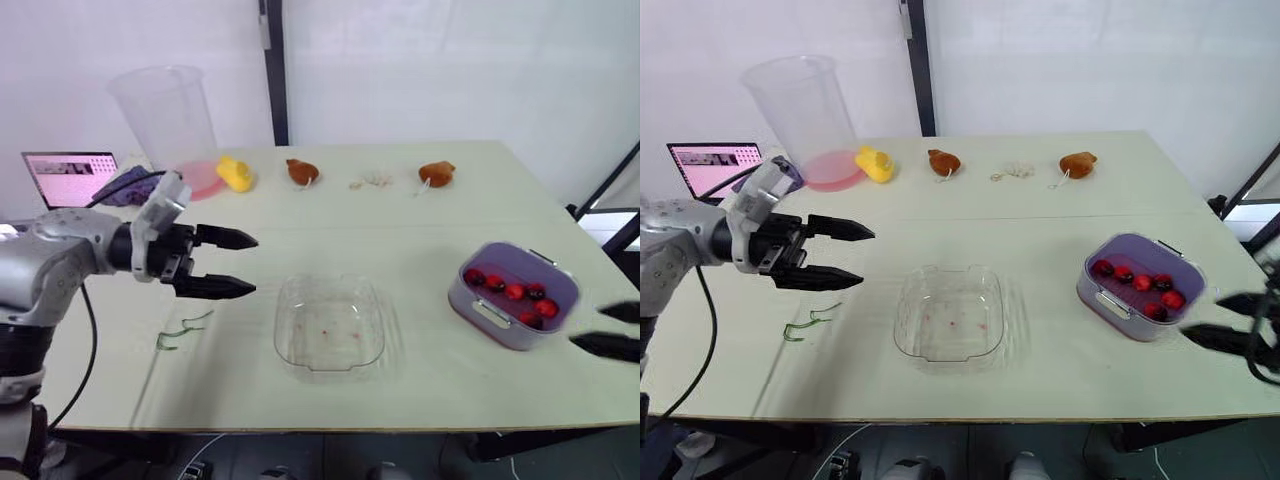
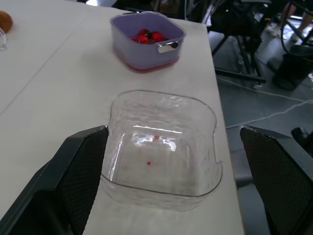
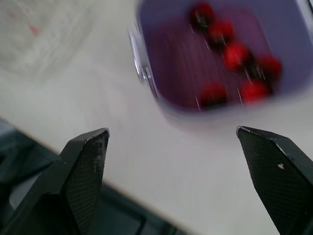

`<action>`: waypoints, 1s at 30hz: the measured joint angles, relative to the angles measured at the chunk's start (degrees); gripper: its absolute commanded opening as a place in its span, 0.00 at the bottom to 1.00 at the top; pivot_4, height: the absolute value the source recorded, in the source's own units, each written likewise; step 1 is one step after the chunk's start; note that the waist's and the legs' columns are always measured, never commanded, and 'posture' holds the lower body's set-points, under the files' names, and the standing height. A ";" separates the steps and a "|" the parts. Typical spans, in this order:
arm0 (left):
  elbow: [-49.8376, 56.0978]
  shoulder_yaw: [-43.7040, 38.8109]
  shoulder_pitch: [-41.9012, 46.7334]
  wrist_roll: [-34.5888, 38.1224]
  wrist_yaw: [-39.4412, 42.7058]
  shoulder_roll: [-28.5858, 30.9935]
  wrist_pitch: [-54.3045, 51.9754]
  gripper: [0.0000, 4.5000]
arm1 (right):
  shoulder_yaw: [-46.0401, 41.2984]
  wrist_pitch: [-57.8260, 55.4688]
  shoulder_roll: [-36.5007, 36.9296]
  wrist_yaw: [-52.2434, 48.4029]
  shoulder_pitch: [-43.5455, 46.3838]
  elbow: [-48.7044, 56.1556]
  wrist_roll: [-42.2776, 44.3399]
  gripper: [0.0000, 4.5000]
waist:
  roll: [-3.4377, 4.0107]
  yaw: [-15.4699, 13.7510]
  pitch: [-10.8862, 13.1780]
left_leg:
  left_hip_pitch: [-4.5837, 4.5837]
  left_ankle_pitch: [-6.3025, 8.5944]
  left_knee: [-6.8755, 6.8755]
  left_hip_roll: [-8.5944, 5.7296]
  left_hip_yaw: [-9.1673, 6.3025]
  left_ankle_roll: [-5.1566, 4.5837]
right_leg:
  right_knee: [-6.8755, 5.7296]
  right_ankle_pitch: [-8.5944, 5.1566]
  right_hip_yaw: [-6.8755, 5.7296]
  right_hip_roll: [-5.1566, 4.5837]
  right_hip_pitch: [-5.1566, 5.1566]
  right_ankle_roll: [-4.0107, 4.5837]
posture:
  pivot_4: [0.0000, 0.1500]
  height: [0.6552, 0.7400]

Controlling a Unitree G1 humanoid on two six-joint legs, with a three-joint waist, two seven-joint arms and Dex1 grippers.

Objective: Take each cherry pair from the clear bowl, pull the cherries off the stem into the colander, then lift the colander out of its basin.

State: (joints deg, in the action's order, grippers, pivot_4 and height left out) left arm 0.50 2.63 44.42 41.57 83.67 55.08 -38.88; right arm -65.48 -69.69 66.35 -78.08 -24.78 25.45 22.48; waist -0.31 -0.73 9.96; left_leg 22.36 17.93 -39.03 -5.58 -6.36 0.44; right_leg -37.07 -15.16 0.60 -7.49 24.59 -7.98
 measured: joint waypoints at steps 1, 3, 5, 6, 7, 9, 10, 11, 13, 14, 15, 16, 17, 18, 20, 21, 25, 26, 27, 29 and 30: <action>-1.84 0.98 1.97 -1.11 1.24 -1.22 1.00 1.00 | -3.83 0.04 -1.13 -1.54 -3.84 0.83 -1.07 1.00 | 0.00 -0.04 0.00 | -0.01 0.00 -0.06 -0.01 0.00 0.00 | 0.00 0.00 0.01 -0.01 -0.03 0.00 | 1.00 1.00; -4.35 1.76 4.55 -2.89 3.02 -3.03 2.77 1.00 | -9.57 0.04 -2.49 -3.40 -8.36 2.42 -1.81 1.00 | -0.05 0.11 0.02 | -0.08 0.01 -0.10 -0.01 0.01 -0.01 | 0.00 0.00 0.02 -0.02 -0.13 -0.01 | 1.00 1.00; -6.17 2.91 6.20 -4.41 4.26 -4.92 4.28 1.00 | -13.27 -0.30 -4.31 -4.00 -10.96 4.16 -1.90 1.00 | -0.11 0.23 0.01 | -0.17 0.02 -0.09 0.03 0.00 -0.03 | 0.01 0.00 0.01 -0.01 -0.20 -0.01 | 1.00 1.00; -6.71 3.26 6.35 -4.89 4.80 -5.84 4.54 1.00 | -14.17 -0.53 -5.04 -4.02 -11.63 5.01 -1.78 1.00 | -0.11 0.32 0.01 | -0.17 0.02 -0.09 0.03 0.00 -0.03 | 0.00 0.00 0.02 -0.01 -0.20 -0.01 | 1.00 1.00; -7.20 3.41 6.35 -5.18 5.15 -6.65 4.58 1.00 | -14.43 -0.87 -5.38 -3.89 -12.17 5.73 -1.52 1.00 | -0.11 0.42 0.01 | -0.17 0.02 -0.09 0.04 -0.01 -0.03 | 0.00 0.00 0.02 -0.01 -0.19 -0.01 | 1.00 1.00; -7.45 3.43 6.36 -5.50 5.24 -7.17 4.58 1.00 | -14.46 -1.23 -5.42 -3.74 -12.42 6.42 -1.22 1.00 | -0.13 0.47 0.03 | -0.17 0.01 -0.09 0.04 -0.02 -0.02 | 0.00 0.00 0.02 -0.01 -0.19 -0.01 | 1.00 1.00; -7.57 3.42 6.47 -5.84 5.27 -7.29 4.58 1.00 | -14.50 -1.32 -5.39 -3.59 -12.42 7.12 -0.87 1.00 | -0.13 0.42 0.02 | -0.17 0.01 -0.09 0.05 -0.03 -0.01 | 0.00 0.00 0.02 -0.01 -0.19 -0.01 | 1.00 1.00; -7.72 3.23 6.59 -5.92 5.19 -7.29 4.47 1.00 | -14.05 -2.44 -4.66 -2.75 -10.83 7.18 -0.43 1.00 | -0.13 0.29 0.02 | -0.17 -0.01 -0.09 0.04 -0.03 0.01 | 0.00 0.00 0.02 -0.03 -0.19 -0.01 | 1.00 1.00; -6.33 1.63 5.17 -5.85 3.57 -7.73 4.14 1.00 | -6.86 -3.81 1.93 1.50 -0.44 7.46 2.99 1.00 | -0.11 1.15 0.01 | -0.30 -0.08 -0.13 0.04 0.06 0.14 | -0.02 0.01 0.11 -0.09 -0.26 -0.02 | 1.00 1.00; -5.28 1.19 4.58 -5.77 2.67 -8.39 4.09 1.00 | -3.66 -4.11 4.64 3.28 3.60 7.86 4.69 1.00 | -0.07 1.25 0.02 | -0.29 -0.09 -0.11 0.02 0.04 0.15 | -0.03 0.01 0.09 -0.13 -0.26 -0.02 | 1.00 1.00; -3.92 0.68 3.55 -5.65 1.59 -8.79 4.06 1.00 | 0.83 -4.89 7.10 5.80 8.58 8.06 6.75 1.00 | -0.08 1.37 0.03 | -0.28 -0.11 -0.09 0.08 0.01 0.19 | -0.03 0.01 0.07 -0.08 -0.24 -0.02 | 1.00 1.00; -3.09 0.38 2.71 -5.58 0.46 -9.15 4.05 1.00 | 4.07 -5.24 8.35 7.72 11.99 8.03 8.09 1.00 | -0.09 1.34 0.04 | -0.23 -0.24 -0.04 0.12 -0.09 0.42 | 0.00 0.01 -0.03 -0.06 -0.22 -0.02 | 1.00 1.00; -2.27 -0.35 1.49 -5.63 -1.04 -9.39 4.06 1.00 | 8.17 -5.37 9.31 10.06 15.38 7.90 9.00 1.00 | -0.11 1.26 0.04 | -0.12 -0.25 -0.01 0.13 -0.17 0.46 | 0.01 0.01 -0.10 -0.05 -0.14 -0.02 | 1.00 1.00; -1.36 -1.61 -0.04 -5.66 -3.18 -10.06 4.09 1.00 | 13.03 -5.12 9.54 13.12 19.33 7.63 9.74 1.00 | -0.12 1.25 0.04 | -0.07 -0.25 -0.01 0.13 -0.17 0.46 | 0.02 0.01 -0.10 -0.05 -0.10 -0.02 | 1.00 1.00; 0.43 -2.87 -2.51 -5.58 -6.73 -11.22 4.04 1.00 | 21.30 -4.79 9.50 17.41 24.43 6.70 10.71 1.00 | -0.14 1.03 0.06 | 0.08 -0.25 -0.10 0.05 -0.17 0.46 | 0.05 0.01 -0.11 -0.14 0.00 -0.02 | 1.00 1.00; 2.03 -4.02 -4.06 -5.26 -8.91 -12.14 3.90 1.00 | 25.90 -4.21 9.51 19.54 26.86 5.64 10.91 1.00 | -0.14 1.05 0.06 | 0.08 -0.25 -0.11 -0.02 -0.16 0.45 | 0.05 0.01 -0.09 -0.19 0.00 -0.02 | 1.00 1.00; 7.97 -6.43 -8.80 -3.28 -13.99 -13.08 2.21 1.00 | 38.81 0.41 9.54 23.40 29.18 0.68 9.01 1.00 | -0.15 0.80 0.06 | 0.07 -0.25 -0.13 -0.03 -0.15 0.44 | 0.03 0.01 -0.07 -0.18 -0.01 -0.02 | 1.00 1.00; 9.01 -6.80 -9.47 -3.07 -14.90 -13.08 1.88 1.00 | 40.98 1.37 9.49 23.88 29.93 -0.51 8.57 1.00 | -0.14 0.76 0.05 | 0.06 -0.25 -0.13 -0.02 -0.13 0.45 | 0.02 0.01 -0.06 -0.17 0.00 -0.02 | 1.00 1.00; 10.18 -7.30 -10.30 -2.59 -16.01 -13.20 1.60 1.00 | 43.21 2.38 9.44 24.38 31.03 -1.70 8.10 1.00 | -0.13 0.78 0.05 | 0.04 -0.25 -0.12 -0.02 -0.12 0.45 | 0.01 0.01 -0.05 -0.16 0.00 -0.02 | 1.00 1.00; 12.62 -8.48 -11.86 -1.71 -18.25 -13.42 0.90 1.00 | 46.76 3.84 8.92 25.15 33.29 -3.53 7.71 1.00 | -0.13 0.81 0.05 | 0.03 -0.25 -0.12 0.01 -0.13 0.46 | 0.01 0.01 -0.05 -0.13 0.00 -0.02 | 1.00 1.00; 13.35 -8.77 -12.45 -1.26 -19.02 -13.42 0.54 1.00 | 47.79 4.17 8.78 25.39 33.67 -3.86 7.59 1.00 | -0.12 0.81 0.05 | 0.03 -0.25 -0.11 0.00 -0.12 0.45 | 0.00 0.01 -0.05 -0.14 0.00 -0.02 | 1.00 1.00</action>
State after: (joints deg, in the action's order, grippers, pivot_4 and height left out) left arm 13.86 -6.13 31.97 40.31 64.65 41.66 -38.34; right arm -17.69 -65.52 75.13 -52.68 8.89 21.59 30.07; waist -0.43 0.09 10.01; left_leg 22.39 17.68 -39.14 -5.58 -6.48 0.89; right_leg -37.07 -15.14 0.55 -7.63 24.60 -8.00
